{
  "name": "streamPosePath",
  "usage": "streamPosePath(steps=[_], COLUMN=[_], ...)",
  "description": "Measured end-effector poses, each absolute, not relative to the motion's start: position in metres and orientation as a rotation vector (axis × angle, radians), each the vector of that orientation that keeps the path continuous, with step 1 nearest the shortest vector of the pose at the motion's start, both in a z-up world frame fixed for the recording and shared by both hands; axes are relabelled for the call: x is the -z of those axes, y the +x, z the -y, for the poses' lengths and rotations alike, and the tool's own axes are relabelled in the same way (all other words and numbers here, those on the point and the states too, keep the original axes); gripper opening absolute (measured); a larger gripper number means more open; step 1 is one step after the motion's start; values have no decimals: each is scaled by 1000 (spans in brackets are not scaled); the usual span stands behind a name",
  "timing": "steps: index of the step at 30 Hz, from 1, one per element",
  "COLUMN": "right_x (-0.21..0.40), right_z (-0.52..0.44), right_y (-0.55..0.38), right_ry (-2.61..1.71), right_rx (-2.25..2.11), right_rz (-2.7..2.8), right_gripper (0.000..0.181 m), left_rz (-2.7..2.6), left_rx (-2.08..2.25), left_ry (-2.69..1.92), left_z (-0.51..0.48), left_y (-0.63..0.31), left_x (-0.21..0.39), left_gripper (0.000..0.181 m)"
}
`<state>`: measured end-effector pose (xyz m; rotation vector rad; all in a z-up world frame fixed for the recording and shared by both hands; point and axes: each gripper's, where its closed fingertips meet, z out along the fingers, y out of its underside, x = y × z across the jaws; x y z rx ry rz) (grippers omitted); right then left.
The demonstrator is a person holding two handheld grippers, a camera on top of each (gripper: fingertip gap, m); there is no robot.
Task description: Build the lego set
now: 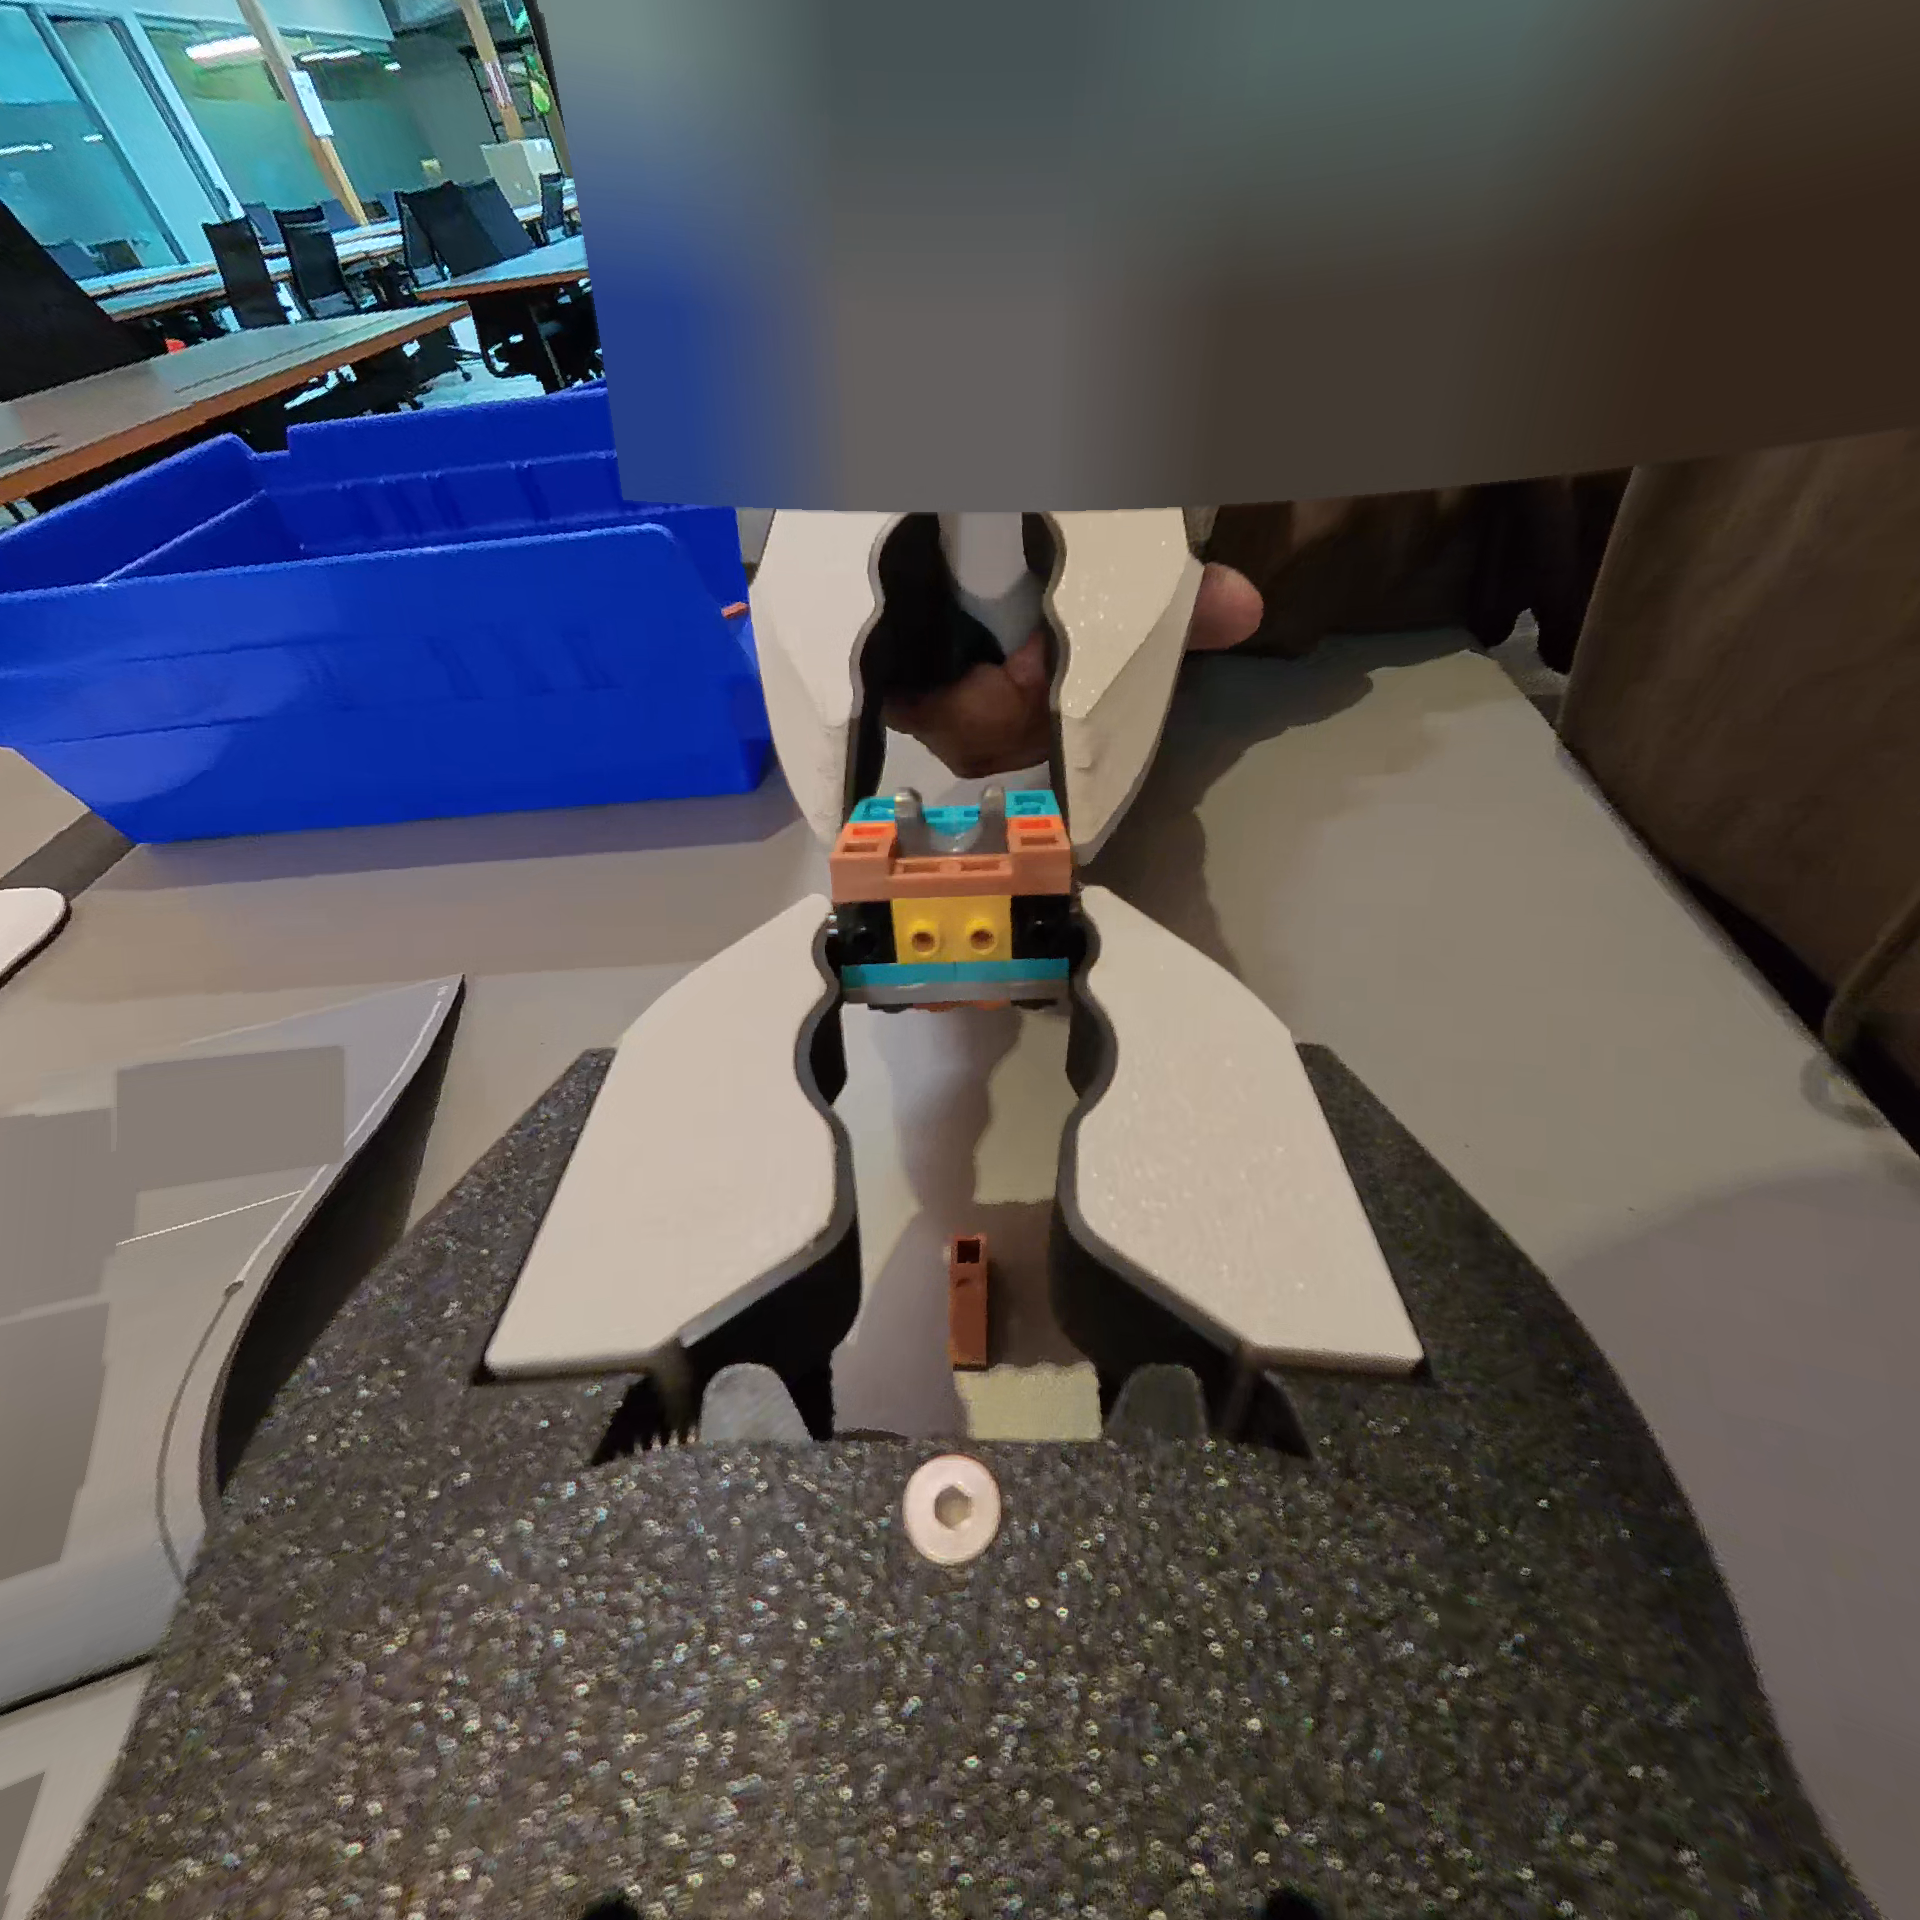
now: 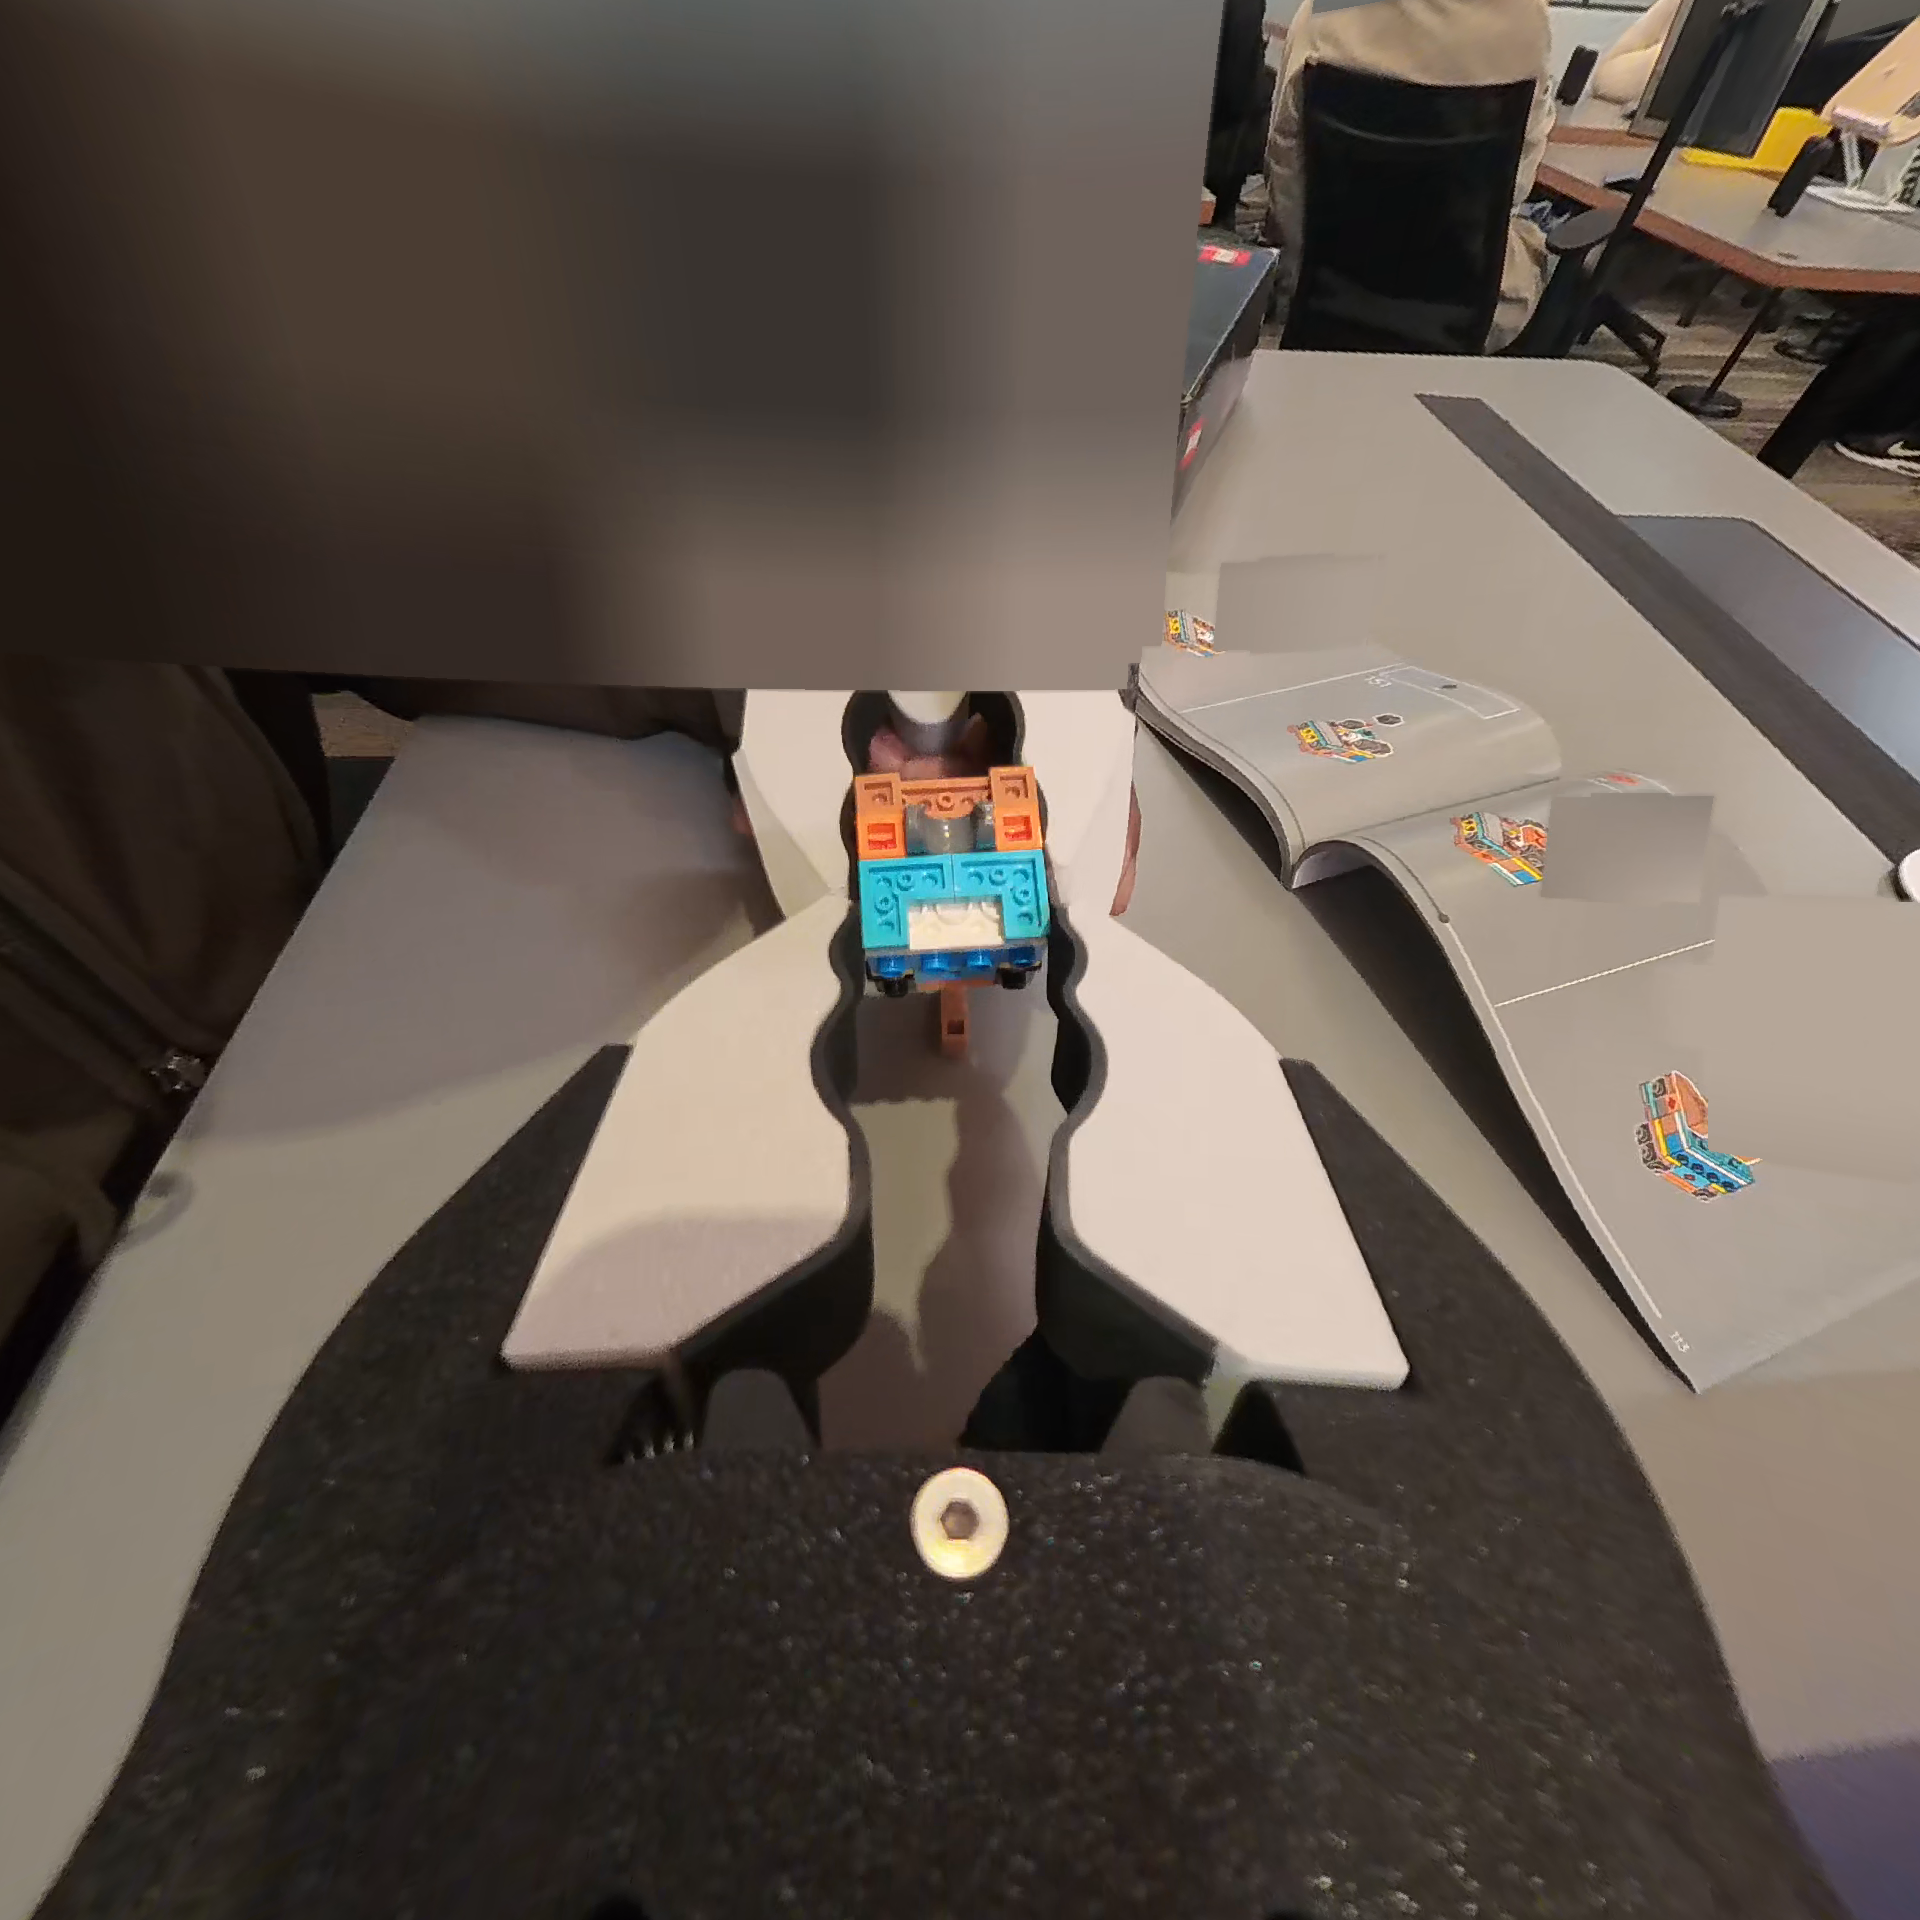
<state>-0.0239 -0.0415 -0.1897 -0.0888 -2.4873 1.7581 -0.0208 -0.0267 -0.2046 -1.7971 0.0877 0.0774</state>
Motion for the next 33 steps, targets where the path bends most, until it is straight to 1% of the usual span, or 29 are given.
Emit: streamPosePath(steps=[18,24,33], right_x=[197,185,189], right_z=[43,39,37], right_y=[-20,-25,-25], right_ry=[-70,-136,-113], right_rx=[-1736,-1817,-1776], right_rz=[2534,2500,2510], right_gripper=[33,33,33], left_rz=[-79,-133,-33], left_rx=[-20,-13,9], left_ry=[-1859,-1967,-1860], left_z=[30,30,32], left_y=[-18,-12,-24], left_x=[212,233,215], left_gripper=[45,50,51])
